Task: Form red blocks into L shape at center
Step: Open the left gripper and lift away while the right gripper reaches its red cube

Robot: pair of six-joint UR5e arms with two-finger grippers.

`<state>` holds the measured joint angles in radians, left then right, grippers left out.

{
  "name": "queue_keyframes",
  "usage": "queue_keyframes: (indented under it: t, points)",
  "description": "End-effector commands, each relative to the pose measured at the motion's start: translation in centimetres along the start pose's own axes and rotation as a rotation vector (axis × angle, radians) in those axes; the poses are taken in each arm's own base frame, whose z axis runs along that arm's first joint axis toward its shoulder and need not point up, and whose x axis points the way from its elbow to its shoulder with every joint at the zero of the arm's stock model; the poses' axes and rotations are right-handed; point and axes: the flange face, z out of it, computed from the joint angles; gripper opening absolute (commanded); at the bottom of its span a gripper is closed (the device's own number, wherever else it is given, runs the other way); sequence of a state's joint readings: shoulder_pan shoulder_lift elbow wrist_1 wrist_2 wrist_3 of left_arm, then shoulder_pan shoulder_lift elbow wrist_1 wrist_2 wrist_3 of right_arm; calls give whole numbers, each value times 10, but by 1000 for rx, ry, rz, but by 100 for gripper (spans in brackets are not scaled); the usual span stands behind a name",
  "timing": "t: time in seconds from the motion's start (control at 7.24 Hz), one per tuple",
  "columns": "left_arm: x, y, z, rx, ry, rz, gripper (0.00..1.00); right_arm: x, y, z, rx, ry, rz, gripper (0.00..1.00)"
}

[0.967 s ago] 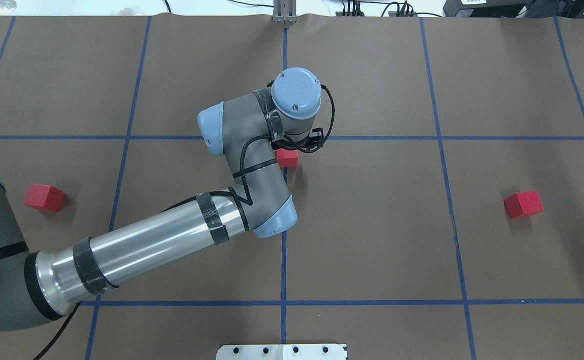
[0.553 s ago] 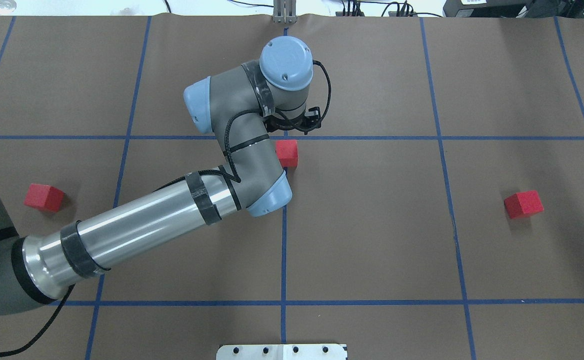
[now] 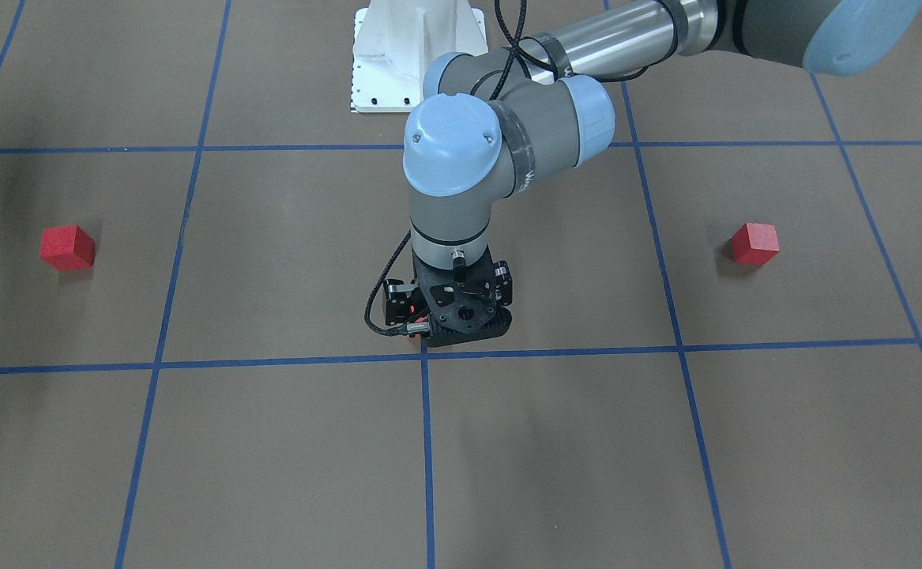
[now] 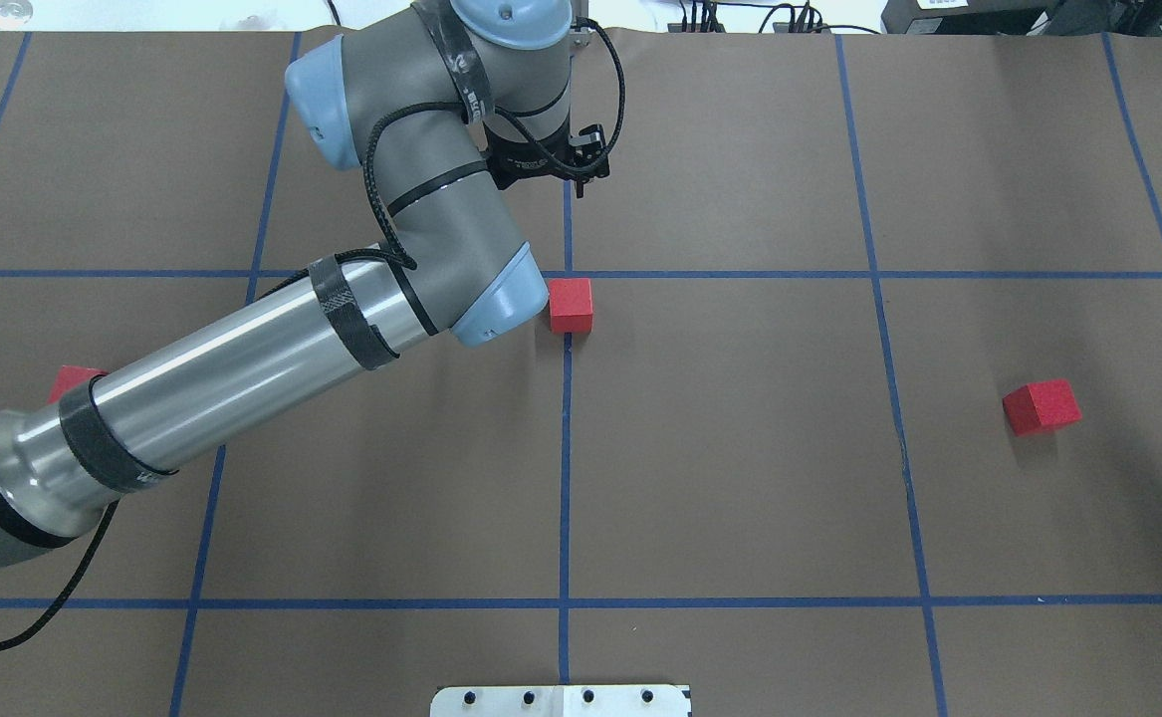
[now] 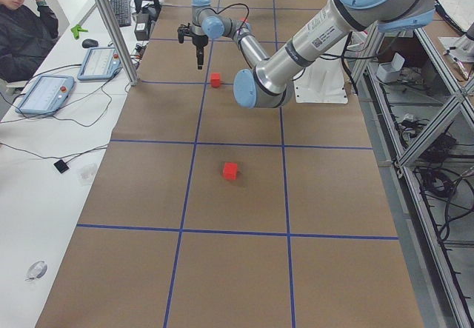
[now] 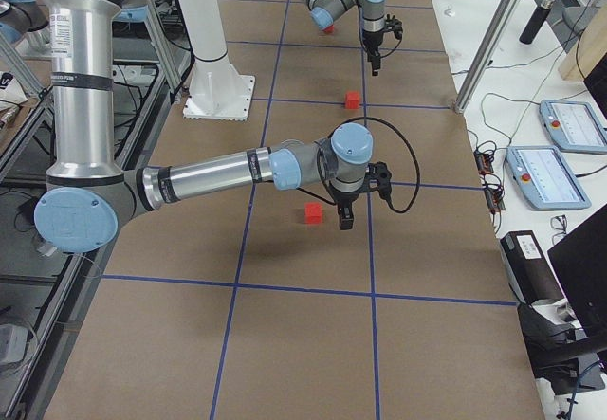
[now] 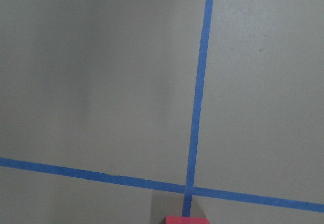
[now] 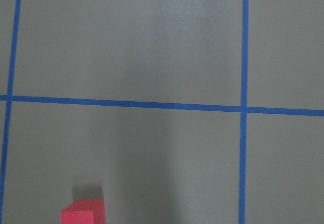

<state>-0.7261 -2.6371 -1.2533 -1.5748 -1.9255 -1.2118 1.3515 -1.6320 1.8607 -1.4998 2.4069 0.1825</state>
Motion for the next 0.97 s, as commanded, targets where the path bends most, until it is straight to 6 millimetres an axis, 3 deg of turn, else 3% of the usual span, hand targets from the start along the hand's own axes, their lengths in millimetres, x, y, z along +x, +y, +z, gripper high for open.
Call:
queue_keyframes:
  t: [0.0, 0.28, 0.41, 0.69, 0.83]
  points:
    - [-5, -9, -5, 10, 1, -8, 100, -21, 28, 33, 0, 33, -73, 100]
    - [-9, -16, -9, 18, 1, -14, 100, -59, 35, 66, -25, 2, -69, 99]
    - [-11, -21, -11, 23, 1, -20, 100, -67, 47, 83, -27, 3, -97, 99]
    - [-13, -22, -11, 24, 1, -21, 100, -97, 47, 121, -44, 62, -69, 99]
    - [-13, -23, -11, 25, -1, -21, 100, -91, 48, 134, -65, 69, -65, 99]
